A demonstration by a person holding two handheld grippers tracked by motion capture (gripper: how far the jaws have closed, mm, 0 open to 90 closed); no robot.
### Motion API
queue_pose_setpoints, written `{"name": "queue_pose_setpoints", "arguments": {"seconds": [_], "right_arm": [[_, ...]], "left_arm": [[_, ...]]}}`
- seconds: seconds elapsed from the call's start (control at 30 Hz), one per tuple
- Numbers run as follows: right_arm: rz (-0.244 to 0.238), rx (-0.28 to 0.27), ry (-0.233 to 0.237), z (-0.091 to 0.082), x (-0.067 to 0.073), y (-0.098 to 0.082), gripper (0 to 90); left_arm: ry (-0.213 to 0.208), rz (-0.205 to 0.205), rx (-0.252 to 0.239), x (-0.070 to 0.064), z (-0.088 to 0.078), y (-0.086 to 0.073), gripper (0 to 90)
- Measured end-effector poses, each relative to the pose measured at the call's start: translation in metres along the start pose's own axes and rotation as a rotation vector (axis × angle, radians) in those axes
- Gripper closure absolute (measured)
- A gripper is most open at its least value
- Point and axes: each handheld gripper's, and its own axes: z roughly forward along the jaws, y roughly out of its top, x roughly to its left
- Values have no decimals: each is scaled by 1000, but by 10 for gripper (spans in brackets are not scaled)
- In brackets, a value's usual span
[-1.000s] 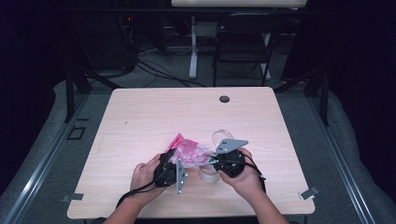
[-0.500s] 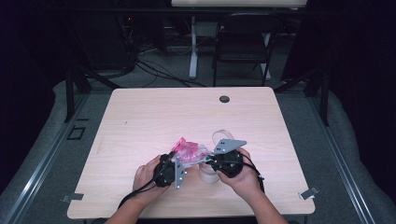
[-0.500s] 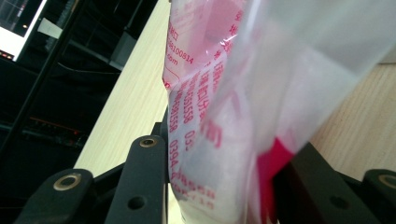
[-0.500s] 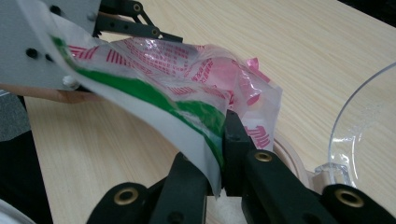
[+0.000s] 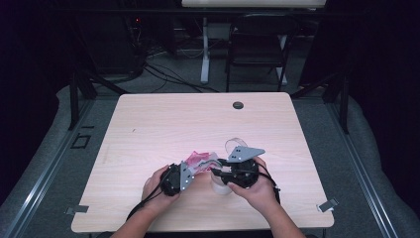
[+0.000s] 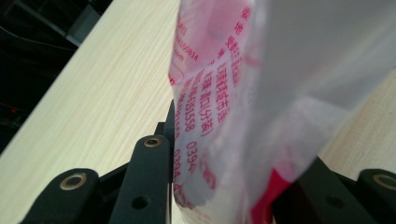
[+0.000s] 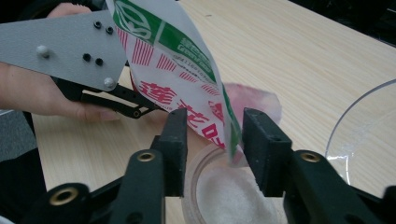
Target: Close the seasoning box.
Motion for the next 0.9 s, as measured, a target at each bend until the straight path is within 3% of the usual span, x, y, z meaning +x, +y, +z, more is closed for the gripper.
{"name": "queue_pose_setpoints", "arguments": {"seconds": [0.37,0.73,0.77,0.9], "right_arm": [[11,-6,-11,1,-1,0,530],[29,-26,-21,-4,-5,0,506],[33,-33,-26,-4,-5,0,505],[40,-40,-22,-5,-6,0,505]], "left_arm": [[-87,-89,-5,4,5,-5,695],[-158,-248,-18,18,10,-13,728],[-158,-248,-18,18,10,-13,732],[-198,-322,-31,26,11,-17,738]]}}
